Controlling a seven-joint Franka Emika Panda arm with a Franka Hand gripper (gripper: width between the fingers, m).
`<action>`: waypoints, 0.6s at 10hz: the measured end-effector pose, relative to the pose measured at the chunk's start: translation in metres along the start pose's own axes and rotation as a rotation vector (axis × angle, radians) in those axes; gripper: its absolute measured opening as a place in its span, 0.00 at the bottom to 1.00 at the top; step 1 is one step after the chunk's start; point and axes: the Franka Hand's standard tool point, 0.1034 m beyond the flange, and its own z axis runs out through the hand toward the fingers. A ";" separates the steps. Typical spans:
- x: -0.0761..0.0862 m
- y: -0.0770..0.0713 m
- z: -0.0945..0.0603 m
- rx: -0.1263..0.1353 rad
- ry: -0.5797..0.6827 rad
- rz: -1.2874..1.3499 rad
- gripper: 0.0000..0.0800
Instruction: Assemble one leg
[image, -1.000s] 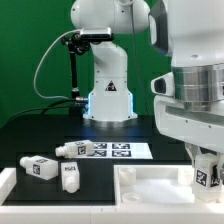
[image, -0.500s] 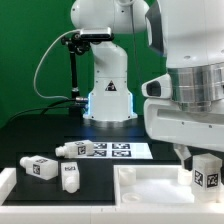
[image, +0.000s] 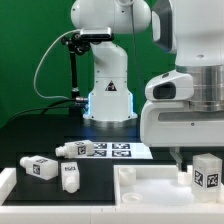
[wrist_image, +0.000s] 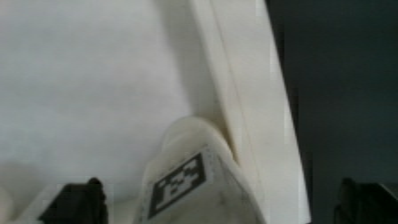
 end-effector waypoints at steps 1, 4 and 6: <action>0.002 0.004 0.001 -0.027 0.001 -0.256 0.81; 0.005 0.000 0.004 -0.025 0.001 -0.343 0.65; 0.004 -0.001 0.004 -0.022 0.002 -0.236 0.45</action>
Offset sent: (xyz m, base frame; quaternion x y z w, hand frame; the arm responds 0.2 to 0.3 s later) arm 0.0000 0.0000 0.0000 0.0000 0.0000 0.0000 1.0000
